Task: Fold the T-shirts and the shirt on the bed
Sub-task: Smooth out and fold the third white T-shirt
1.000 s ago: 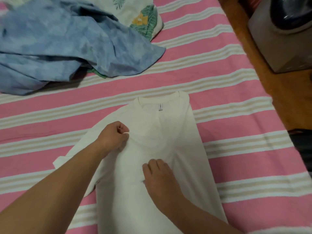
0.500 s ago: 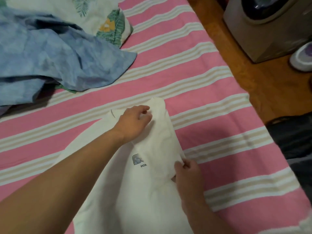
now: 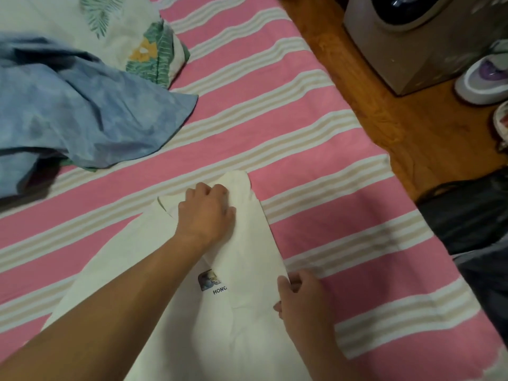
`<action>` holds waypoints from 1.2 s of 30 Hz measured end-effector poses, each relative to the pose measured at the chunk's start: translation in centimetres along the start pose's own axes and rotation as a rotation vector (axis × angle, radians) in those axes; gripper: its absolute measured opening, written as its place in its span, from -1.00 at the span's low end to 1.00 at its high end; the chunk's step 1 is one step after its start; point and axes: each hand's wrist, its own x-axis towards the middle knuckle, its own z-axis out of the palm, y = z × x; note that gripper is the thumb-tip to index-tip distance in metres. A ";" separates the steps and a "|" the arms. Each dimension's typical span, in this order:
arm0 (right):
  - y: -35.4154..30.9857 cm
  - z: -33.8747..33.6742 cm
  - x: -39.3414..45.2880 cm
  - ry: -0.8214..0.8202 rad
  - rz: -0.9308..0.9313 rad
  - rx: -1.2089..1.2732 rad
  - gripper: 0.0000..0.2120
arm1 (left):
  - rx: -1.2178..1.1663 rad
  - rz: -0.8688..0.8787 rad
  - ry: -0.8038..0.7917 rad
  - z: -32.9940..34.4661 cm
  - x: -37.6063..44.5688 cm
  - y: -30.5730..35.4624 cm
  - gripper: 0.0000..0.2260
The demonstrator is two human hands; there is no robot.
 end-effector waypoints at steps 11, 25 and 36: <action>-12.5 2.5 13.4 -0.218 -0.711 -0.361 -0.63 | -0.606 -0.495 0.069 1.8 -2.7 -6.2 -0.83; -18.3 3.7 18.1 -0.359 -0.817 -0.778 -0.84 | -0.868 -0.503 0.199 2.0 -2.5 -7.8 -0.88; -15.3 4.6 13.3 -0.011 -0.938 -0.658 -0.63 | -0.548 -0.182 0.456 4.0 -6.4 -5.8 -0.69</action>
